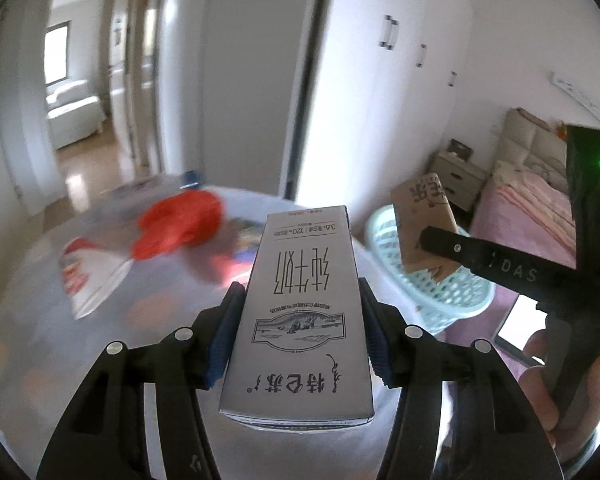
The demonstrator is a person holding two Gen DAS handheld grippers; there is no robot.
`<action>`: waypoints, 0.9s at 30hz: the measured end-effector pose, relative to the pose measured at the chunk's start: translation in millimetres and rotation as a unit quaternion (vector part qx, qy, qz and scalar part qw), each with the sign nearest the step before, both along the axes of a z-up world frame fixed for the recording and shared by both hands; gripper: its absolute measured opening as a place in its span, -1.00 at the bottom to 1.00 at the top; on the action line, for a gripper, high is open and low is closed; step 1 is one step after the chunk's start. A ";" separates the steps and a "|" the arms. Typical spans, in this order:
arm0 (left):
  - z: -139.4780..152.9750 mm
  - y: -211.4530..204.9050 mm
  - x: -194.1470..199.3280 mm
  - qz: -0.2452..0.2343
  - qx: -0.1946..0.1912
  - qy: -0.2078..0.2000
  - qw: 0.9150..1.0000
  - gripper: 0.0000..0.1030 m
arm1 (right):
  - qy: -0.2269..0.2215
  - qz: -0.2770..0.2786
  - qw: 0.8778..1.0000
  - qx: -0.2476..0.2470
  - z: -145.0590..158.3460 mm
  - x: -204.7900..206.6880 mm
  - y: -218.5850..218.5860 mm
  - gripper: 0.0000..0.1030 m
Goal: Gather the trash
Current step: 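Carry the brown cup and white carton box with both tools over the basket, then open both tools to drop the brown cup and carton box into the basket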
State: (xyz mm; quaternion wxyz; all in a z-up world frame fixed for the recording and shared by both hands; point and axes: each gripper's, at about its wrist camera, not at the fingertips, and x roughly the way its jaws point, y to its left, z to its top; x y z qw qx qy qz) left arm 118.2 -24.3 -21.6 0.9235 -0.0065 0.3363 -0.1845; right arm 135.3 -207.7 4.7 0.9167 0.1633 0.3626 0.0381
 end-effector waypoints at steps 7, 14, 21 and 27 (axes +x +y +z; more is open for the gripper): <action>-1.7 -71.4 26.4 -0.051 0.000 0.006 0.999 0.04 | 0.010 -0.078 0.997 0.024 -12.4 -8.0 -92.8 -0.53; -19.9 -147.2 53.4 -0.096 0.009 0.032 0.995 0.04 | 0.035 -0.136 0.989 0.046 -39.8 -9.3 -165.9 -0.53; -50.9 -198.4 79.8 -0.119 0.018 0.072 0.990 0.04 | 0.068 -0.162 0.983 0.058 -69.5 -6.7 -209.9 -0.53; -74.3 -213.4 96.1 -0.120 0.026 0.096 0.988 0.05 | 0.095 -0.168 0.979 0.070 -88.4 3.0 -224.3 -0.45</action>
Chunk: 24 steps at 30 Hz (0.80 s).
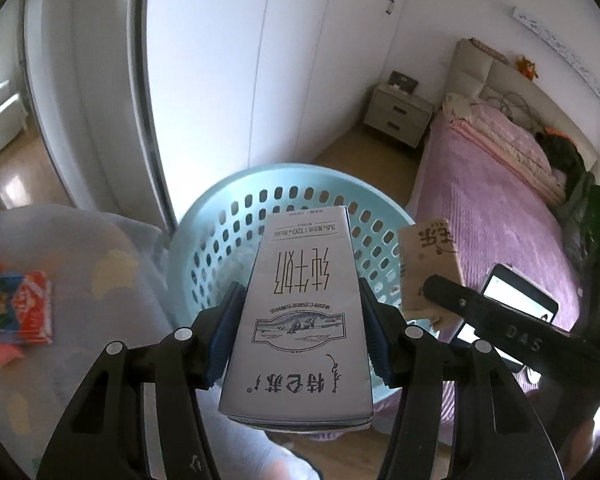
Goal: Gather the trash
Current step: 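Open both tools to drop the brown cup and carton box into the basket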
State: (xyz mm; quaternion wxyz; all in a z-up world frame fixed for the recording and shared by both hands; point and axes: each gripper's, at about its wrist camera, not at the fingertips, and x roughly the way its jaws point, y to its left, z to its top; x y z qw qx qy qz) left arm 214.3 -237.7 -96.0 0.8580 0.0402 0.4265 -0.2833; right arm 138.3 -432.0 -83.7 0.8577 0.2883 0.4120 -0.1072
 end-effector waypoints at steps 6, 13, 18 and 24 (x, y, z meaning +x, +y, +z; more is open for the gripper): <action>-8.3 7.1 6.0 0.012 0.000 0.009 1.000 0.30 | 0.002 0.009 1.000 0.010 -6.1 6.6 1.3 -0.14; 5.2 30.0 -0.7 0.026 -0.012 -0.004 1.000 0.30 | -0.001 0.016 1.000 0.009 -6.1 9.2 6.9 -0.13; 21.7 52.9 -10.4 0.042 -0.030 -0.018 0.998 0.30 | -0.009 0.028 1.000 0.011 3.3 5.8 21.5 -0.13; 42.1 92.1 -30.9 0.079 -0.049 -0.034 0.995 0.30 | -0.040 0.063 0.997 -0.001 30.4 0.3 53.8 -0.14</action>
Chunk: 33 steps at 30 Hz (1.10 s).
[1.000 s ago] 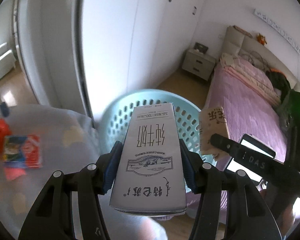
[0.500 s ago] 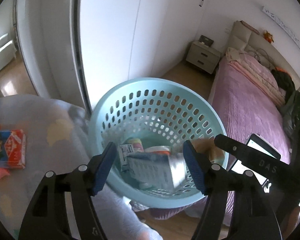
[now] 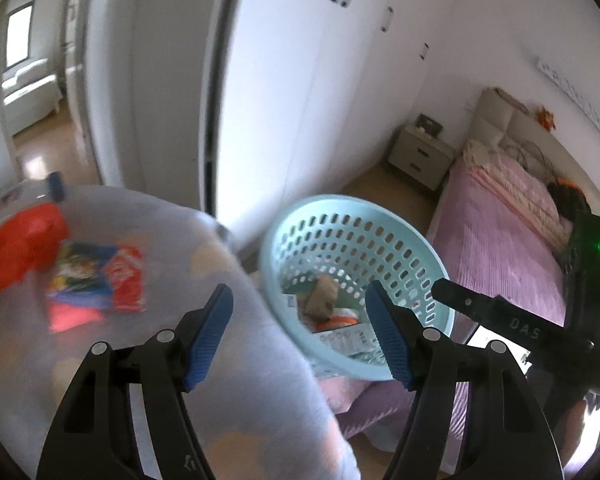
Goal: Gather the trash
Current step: 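Open both tools to drop the brown cup and carton box into the basket, then grasp the tiger-print cigarette box with the right tool while the left grasps the panda paper cup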
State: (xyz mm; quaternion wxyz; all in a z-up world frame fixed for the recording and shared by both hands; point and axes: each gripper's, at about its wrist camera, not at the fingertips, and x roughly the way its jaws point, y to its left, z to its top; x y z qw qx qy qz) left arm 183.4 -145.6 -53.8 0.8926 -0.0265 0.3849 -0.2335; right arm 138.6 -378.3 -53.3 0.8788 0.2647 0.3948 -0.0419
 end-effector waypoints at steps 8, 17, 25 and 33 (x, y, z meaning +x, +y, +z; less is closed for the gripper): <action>36.6 86.0 -40.9 0.082 -0.007 -0.035 0.996 0.30 | -0.050 0.077 0.995 -0.033 31.1 0.1 72.7 0.05; 47.5 213.8 -46.4 0.221 -0.014 -0.028 0.975 0.63 | -0.103 0.178 0.972 -0.116 49.8 23.8 165.7 0.35; 7.9 308.6 -7.7 0.313 -0.050 0.020 0.948 0.64 | -0.109 0.241 0.949 -0.171 34.5 75.6 226.9 0.37; -31.1 340.9 38.3 0.334 -0.083 0.058 0.937 0.64 | -0.090 0.313 0.934 -0.147 11.6 124.7 256.2 0.37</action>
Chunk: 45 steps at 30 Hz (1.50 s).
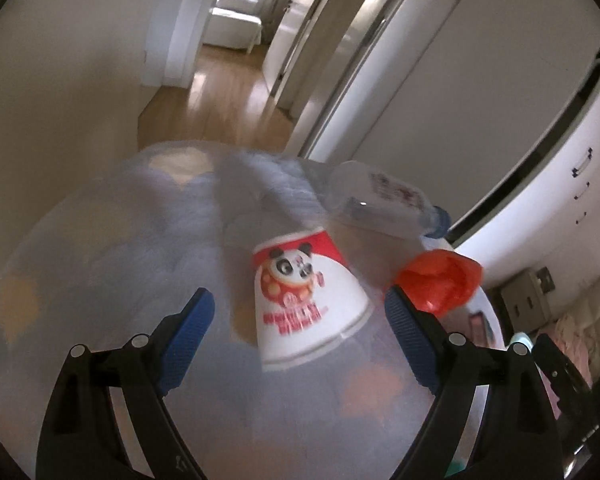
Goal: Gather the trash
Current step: 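Grasp the tiger-print cigarette box with the right tool while the left grasps the panda paper cup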
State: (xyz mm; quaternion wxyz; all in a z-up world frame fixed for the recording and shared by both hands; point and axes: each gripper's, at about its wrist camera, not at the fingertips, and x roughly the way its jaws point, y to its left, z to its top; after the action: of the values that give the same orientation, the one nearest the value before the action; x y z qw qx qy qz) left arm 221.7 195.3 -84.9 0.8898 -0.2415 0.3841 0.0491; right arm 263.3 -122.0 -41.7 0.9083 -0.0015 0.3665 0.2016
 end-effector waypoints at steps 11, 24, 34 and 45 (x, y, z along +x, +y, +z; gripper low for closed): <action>-15.2 -10.0 27.1 -0.028 0.014 0.024 0.999 0.24 | 0.095 0.069 0.993 0.023 -32.4 50.9 7.0 0.37; 6.6 -37.5 -7.0 -0.063 0.047 0.007 0.997 -0.01 | 0.084 0.101 0.991 0.013 -26.8 5.9 5.5 0.37; 0.1 -34.8 -15.5 -0.081 0.038 0.001 0.996 -0.02 | 0.189 0.110 0.974 0.060 -46.2 85.4 10.6 0.41; 0.9 -43.5 -24.6 -0.099 0.041 -0.003 0.994 -0.02 | 0.201 0.159 0.965 0.060 -47.5 9.5 3.0 0.65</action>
State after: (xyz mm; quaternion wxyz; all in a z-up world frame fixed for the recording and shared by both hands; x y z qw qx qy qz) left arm 197.1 151.8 -84.0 0.9005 -0.1655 0.4014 -0.0237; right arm 272.8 -119.0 -89.2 0.7705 0.0355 0.5237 0.3617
